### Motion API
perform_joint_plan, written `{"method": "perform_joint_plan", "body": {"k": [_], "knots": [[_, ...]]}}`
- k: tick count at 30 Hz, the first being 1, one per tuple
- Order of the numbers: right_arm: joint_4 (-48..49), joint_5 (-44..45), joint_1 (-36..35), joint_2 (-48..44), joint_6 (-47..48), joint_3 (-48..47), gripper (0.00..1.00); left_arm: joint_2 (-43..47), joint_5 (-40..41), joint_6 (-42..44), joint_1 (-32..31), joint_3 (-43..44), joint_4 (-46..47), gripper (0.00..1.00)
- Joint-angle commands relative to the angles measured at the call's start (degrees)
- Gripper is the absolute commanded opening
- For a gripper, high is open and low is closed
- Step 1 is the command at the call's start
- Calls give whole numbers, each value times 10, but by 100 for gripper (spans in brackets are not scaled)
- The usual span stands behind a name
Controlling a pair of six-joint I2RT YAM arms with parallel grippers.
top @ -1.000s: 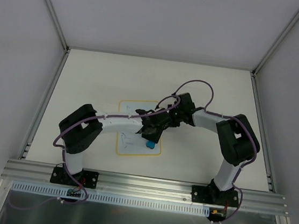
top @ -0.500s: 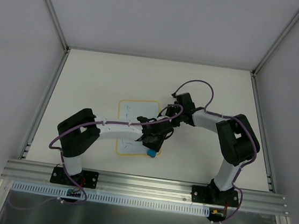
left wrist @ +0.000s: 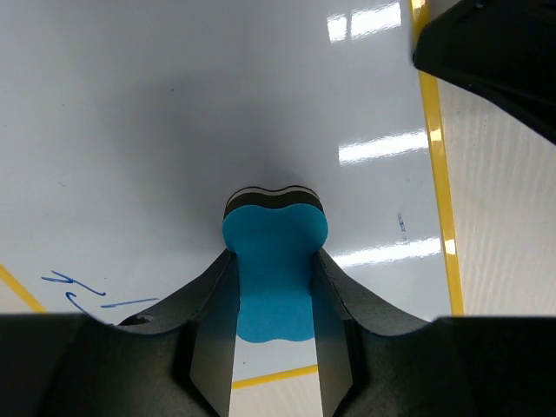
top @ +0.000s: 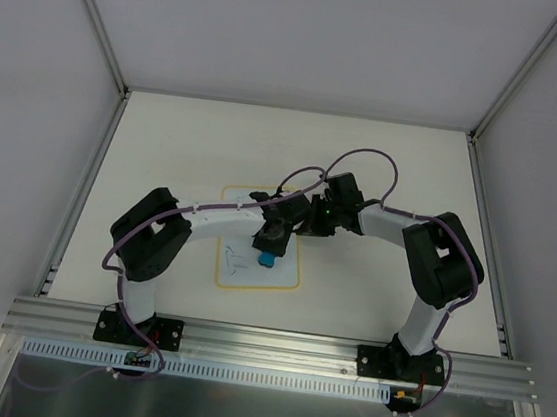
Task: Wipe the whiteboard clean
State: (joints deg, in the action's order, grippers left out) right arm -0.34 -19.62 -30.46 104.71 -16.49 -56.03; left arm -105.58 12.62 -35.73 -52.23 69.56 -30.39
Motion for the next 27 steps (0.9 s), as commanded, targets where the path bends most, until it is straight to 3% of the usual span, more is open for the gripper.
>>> {"method": "perform_joint_plan", "body": {"k": [1, 13, 20, 27], "knots": [[-60, 67, 3, 45, 22, 20, 0, -35, 32, 25, 1, 28, -41, 0], [-63, 71, 13, 30, 20, 18, 2, -37, 0, 4, -12, 54, -41, 0], [-63, 55, 29, 23, 25, -3, 19, -45, 0, -8, -24, 66, -40, 0], [-70, 43, 36, 27, 21, -24, 24, -43, 5, -11, -24, 70, -39, 0]]}}
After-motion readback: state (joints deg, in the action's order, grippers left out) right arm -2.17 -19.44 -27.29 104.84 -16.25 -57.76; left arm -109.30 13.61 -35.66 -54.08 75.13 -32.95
